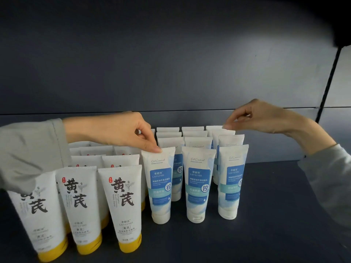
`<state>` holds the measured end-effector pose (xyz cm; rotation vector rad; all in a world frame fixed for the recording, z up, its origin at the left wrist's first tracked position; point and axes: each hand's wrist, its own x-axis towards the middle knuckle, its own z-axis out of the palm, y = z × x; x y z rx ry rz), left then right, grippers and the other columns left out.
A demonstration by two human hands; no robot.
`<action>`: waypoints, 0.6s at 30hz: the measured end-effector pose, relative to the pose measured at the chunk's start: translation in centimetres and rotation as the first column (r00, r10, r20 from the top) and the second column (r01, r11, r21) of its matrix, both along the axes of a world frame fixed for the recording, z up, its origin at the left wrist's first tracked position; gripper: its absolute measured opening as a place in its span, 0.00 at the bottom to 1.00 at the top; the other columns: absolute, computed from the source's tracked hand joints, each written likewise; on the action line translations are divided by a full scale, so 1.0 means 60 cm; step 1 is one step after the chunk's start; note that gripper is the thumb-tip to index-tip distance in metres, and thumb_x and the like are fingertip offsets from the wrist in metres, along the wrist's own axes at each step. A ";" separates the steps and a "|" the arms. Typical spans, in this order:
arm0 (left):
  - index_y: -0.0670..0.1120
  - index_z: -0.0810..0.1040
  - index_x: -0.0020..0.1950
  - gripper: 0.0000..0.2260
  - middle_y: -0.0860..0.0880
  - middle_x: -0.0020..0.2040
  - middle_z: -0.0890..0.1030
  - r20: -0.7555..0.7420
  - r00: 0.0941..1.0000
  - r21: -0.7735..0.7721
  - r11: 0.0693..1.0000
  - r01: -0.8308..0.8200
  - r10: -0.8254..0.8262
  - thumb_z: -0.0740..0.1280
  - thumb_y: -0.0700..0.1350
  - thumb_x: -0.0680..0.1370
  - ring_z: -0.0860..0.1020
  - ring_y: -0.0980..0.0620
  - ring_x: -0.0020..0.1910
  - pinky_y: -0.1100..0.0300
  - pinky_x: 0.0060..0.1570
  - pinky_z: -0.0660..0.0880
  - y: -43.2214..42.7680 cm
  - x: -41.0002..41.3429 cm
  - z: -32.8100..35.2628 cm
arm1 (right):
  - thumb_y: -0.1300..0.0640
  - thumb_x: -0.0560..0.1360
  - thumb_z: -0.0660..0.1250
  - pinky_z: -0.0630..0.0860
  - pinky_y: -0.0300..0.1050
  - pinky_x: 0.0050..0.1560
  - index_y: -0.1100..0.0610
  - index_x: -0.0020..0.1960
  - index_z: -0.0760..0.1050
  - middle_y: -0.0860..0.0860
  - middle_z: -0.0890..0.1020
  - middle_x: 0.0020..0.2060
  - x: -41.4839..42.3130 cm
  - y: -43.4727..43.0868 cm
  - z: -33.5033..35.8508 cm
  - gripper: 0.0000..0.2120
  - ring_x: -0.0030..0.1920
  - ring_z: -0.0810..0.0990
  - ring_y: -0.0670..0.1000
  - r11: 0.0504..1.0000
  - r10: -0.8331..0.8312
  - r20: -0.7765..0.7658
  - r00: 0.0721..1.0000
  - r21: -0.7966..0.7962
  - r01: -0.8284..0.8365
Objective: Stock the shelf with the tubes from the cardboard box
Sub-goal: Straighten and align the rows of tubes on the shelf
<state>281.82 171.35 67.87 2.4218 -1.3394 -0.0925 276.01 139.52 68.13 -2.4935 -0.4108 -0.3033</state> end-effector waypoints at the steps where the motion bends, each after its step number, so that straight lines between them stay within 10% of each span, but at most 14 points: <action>1: 0.60 0.84 0.39 0.15 0.57 0.28 0.70 0.002 1.000 0.013 1.000 -0.009 0.009 0.67 0.69 0.64 0.66 0.58 0.29 0.65 0.30 0.64 0.000 -0.002 0.000 | 0.38 0.62 0.70 0.76 0.49 0.54 0.46 0.41 0.84 0.51 0.85 0.41 -0.005 0.012 0.002 0.15 0.46 0.82 0.53 0.999 0.048 0.007 0.999 0.005 -0.048; 6: 0.58 0.84 0.37 0.14 0.56 0.28 0.70 0.043 0.999 0.081 0.996 -0.029 0.025 0.68 0.66 0.63 0.66 0.57 0.29 0.66 0.29 0.63 -0.011 -0.013 0.013 | 0.40 0.66 0.71 0.66 0.30 0.33 0.49 0.41 0.84 0.44 0.73 0.24 -0.031 0.072 0.000 0.13 0.26 0.68 0.42 0.969 0.239 -0.088 0.967 -0.044 -0.243; 11: 0.55 0.84 0.37 0.11 0.60 0.28 0.74 0.046 0.998 0.151 0.988 -0.042 0.035 0.71 0.61 0.65 0.70 0.61 0.29 0.72 0.31 0.65 -0.020 -0.021 0.025 | 0.43 0.65 0.72 0.74 0.56 0.53 0.50 0.44 0.85 0.49 0.85 0.42 -0.041 0.096 -0.008 0.13 0.45 0.76 0.61 0.960 0.254 -0.093 0.963 -0.097 -0.262; 18: 0.55 0.84 0.37 0.13 0.52 0.29 0.73 0.079 0.996 0.145 0.988 -0.049 0.038 0.69 0.63 0.64 0.67 0.58 0.28 0.70 0.31 0.65 -0.028 -0.019 0.023 | 0.51 0.70 0.73 0.73 0.54 0.43 0.53 0.40 0.84 0.56 0.83 0.39 -0.033 0.093 -0.013 0.06 0.38 0.74 0.60 0.969 0.206 -0.051 0.977 -0.128 -0.211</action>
